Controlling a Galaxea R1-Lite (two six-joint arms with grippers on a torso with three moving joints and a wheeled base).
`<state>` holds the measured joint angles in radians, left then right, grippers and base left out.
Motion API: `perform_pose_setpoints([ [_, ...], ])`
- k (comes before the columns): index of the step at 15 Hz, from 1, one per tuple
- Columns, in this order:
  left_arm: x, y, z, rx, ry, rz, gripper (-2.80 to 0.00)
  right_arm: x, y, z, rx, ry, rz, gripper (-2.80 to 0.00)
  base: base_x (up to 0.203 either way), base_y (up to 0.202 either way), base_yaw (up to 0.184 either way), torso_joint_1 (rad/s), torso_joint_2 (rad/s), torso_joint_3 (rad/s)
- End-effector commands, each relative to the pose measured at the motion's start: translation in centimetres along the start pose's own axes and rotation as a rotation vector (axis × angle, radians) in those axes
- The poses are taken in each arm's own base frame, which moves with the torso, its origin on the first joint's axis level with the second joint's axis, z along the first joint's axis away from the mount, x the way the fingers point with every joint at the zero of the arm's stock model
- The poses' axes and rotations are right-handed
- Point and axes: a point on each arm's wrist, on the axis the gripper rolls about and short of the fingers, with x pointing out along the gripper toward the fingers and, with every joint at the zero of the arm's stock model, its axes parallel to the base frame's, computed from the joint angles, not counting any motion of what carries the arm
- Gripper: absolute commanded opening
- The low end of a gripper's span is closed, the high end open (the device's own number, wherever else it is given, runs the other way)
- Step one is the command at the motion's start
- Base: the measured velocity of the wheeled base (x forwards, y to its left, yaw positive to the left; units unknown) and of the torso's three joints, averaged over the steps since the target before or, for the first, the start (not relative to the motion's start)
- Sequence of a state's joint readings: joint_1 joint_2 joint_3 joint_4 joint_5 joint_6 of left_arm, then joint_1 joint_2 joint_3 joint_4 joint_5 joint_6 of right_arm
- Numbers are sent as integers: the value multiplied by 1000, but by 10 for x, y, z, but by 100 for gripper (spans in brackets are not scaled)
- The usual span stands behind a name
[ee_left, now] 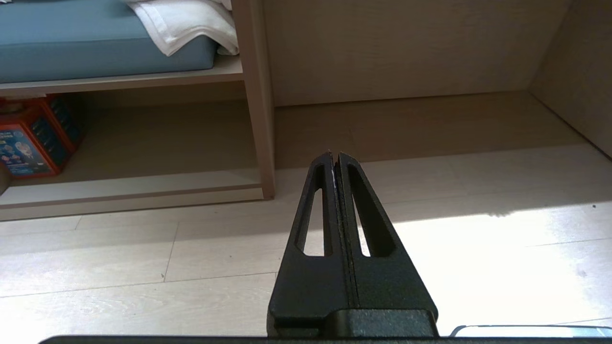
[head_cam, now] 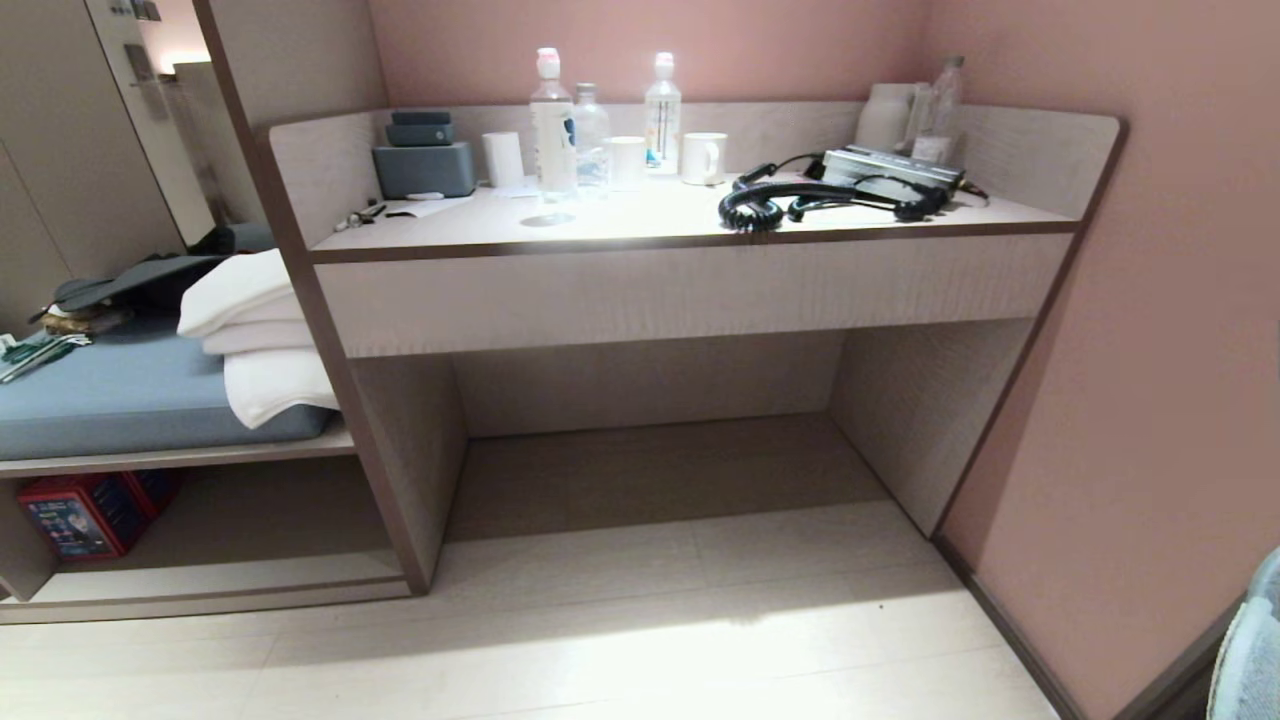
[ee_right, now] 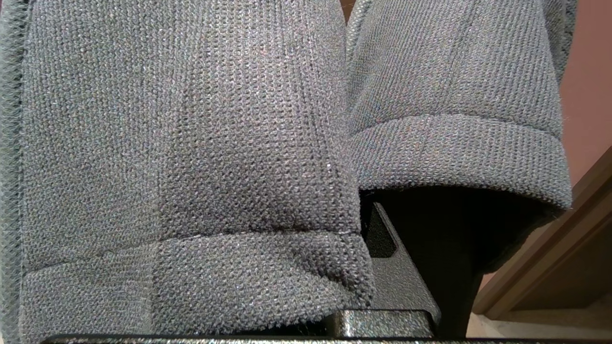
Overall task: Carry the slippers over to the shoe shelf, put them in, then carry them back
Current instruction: Place the slippers into the shoe cabinet
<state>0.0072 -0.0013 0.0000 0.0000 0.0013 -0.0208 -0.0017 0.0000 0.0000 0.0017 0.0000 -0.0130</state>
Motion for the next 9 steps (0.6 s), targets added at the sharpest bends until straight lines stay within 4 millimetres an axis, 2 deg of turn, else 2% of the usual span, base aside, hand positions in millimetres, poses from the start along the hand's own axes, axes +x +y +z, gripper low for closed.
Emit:
perform_pose_setpoints([
  [1,0,0,0,0,1,1,-280,0,0,0,-1,1,0,-280,0,0,0,0,0,0],
  [9,0,0,0,-1,1,1,-280,0,0,0,-3,1,0,-280,0,0,0,0,0,0],
])
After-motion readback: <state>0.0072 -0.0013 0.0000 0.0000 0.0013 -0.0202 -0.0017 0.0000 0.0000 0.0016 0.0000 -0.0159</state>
